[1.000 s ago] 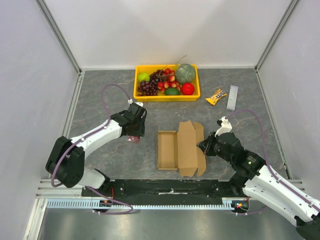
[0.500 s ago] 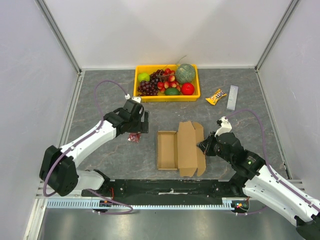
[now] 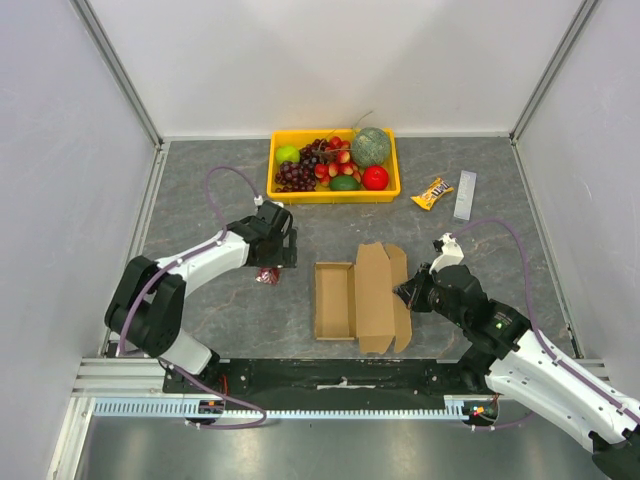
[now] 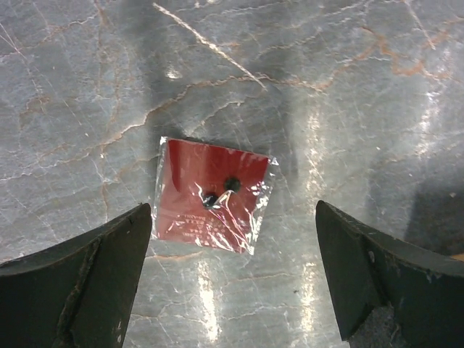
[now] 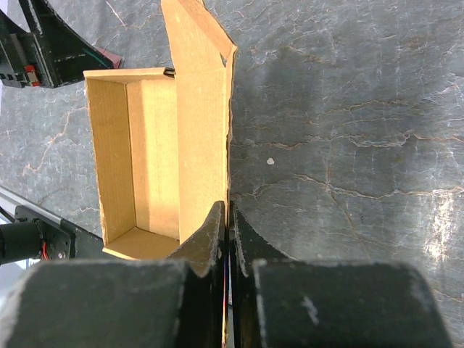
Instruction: Fold the paper box
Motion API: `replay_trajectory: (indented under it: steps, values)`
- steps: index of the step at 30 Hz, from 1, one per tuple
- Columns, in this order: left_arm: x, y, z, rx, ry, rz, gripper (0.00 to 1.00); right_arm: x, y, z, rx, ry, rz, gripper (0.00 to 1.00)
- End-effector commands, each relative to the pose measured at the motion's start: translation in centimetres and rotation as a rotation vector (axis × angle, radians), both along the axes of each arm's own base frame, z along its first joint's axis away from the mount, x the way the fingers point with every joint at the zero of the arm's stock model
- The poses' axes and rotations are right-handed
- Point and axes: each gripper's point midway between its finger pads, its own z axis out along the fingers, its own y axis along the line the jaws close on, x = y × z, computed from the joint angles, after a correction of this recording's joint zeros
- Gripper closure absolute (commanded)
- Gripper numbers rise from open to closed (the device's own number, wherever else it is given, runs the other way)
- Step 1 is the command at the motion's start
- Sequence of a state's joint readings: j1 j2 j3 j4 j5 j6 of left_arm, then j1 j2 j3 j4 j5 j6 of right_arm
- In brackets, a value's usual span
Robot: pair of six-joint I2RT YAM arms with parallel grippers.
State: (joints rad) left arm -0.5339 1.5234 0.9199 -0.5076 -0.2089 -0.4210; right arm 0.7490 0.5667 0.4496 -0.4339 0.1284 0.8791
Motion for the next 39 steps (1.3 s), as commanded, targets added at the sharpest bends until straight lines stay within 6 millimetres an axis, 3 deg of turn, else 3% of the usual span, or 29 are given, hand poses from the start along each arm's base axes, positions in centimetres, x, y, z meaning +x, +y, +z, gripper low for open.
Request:
replay_trajectory:
  steps: [1, 13, 24, 39]
  values:
    - [1.3, 0.5, -0.7, 0.009, -0.026, -0.001, 0.0, 0.2, 0.4, 1.1, 0.028, -0.027, 0.006, 0.94]
    - [0.6, 0.1, -3.1, -0.004, 0.049, -0.001, 0.0, 0.3, 0.3, 1.0, 0.022, -0.026, 0.002, 0.94]
    - [-0.5, 0.3, -3.8, -0.01, 0.084, 0.012, 0.0, 0.5, 0.5, 1.3, 0.021, -0.028, 0.002, 0.94]
    - [-1.2, 0.1, -4.9, -0.021, 0.127, 0.01, 0.38, 0.4, 0.5, 1.6, 0.033, -0.033, 0.005, 0.94]
